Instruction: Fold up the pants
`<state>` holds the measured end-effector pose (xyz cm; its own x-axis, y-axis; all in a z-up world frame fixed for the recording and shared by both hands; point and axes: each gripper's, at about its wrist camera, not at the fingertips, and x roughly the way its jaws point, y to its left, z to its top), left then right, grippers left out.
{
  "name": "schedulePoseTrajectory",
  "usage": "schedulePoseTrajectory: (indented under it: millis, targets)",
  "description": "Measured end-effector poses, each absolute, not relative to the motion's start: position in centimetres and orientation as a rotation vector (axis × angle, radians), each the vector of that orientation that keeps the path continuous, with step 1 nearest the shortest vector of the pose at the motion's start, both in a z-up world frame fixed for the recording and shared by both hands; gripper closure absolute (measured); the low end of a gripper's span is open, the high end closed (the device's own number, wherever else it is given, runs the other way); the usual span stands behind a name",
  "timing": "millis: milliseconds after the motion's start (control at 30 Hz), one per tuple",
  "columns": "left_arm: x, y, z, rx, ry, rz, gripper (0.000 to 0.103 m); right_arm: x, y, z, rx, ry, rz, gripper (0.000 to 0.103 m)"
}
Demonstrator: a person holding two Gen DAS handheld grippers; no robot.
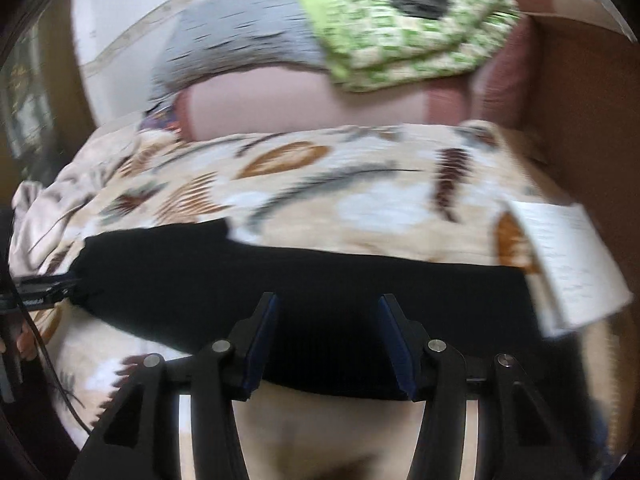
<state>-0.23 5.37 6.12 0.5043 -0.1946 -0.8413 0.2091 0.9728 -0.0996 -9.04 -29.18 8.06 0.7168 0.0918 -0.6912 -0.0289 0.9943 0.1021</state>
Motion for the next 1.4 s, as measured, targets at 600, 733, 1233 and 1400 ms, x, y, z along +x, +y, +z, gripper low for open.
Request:
schedulePoseTrajectory:
  millis: [600,733,1233,1400]
  targets:
    - [-0.9,8.3,3.7,0.002,1.003,-0.137,0.034,-7.6,-18.9,2.1,0.07,0.875,0.256,0.05]
    - [-1.2,8.7,4.2,-0.024,1.0,-0.138,0.033,-8.3,-19.5,2.9,0.06,0.869,0.258,0.051]
    - [0.2,9.5,5.0,-0.036,0.959,-0.07,0.033,-1.4,-19.4,5.1,0.097,0.812,0.172,0.042]
    - [0.7,9.6,4.0,-0.037,0.973,-0.061,0.033,-1.4,-19.0,3.2,0.102,0.862,0.168,0.042]
